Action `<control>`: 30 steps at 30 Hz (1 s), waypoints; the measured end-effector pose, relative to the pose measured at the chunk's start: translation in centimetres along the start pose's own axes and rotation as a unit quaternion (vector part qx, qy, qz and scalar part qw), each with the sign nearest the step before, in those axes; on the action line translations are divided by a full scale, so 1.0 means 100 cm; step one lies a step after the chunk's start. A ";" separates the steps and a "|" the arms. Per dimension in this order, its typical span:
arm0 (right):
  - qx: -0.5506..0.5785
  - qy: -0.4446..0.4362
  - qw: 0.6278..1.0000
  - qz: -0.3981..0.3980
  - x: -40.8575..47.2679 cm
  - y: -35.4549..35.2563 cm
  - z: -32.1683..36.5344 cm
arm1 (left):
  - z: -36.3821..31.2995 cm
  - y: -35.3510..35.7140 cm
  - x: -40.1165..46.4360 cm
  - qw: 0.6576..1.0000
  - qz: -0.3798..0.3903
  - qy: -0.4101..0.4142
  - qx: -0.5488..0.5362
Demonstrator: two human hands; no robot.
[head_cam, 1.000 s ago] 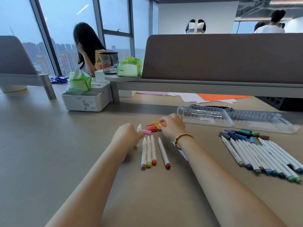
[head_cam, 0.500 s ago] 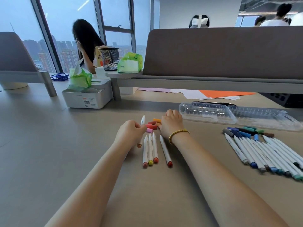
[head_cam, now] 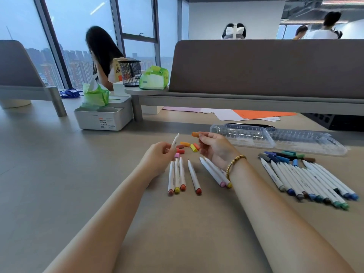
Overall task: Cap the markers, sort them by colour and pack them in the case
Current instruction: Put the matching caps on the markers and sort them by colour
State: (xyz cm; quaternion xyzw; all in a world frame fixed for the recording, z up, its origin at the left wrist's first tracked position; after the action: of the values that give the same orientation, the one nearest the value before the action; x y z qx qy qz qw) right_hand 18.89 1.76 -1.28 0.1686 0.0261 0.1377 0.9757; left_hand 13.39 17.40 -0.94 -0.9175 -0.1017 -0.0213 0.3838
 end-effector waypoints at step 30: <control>-0.316 -0.072 0.943 0.079 -0.004 0.004 0.013 | -0.012 0.007 -0.013 0.984 0.170 0.033 0.040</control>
State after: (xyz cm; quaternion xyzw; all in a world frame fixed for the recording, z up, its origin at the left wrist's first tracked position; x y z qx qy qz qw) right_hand 18.55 1.57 0.05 -0.1377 -0.1022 0.2032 0.9640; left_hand 12.33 15.82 -0.73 -0.9041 0.0679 0.0178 0.4216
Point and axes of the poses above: each hand's wrist, its own x-axis towards the middle knuckle, its own y-axis out of the palm, z = x × y, the point moved 5 cm from there along x, towards the middle knuckle, and after that the axes turned 7 degrees about x, right-handed, at the moved point
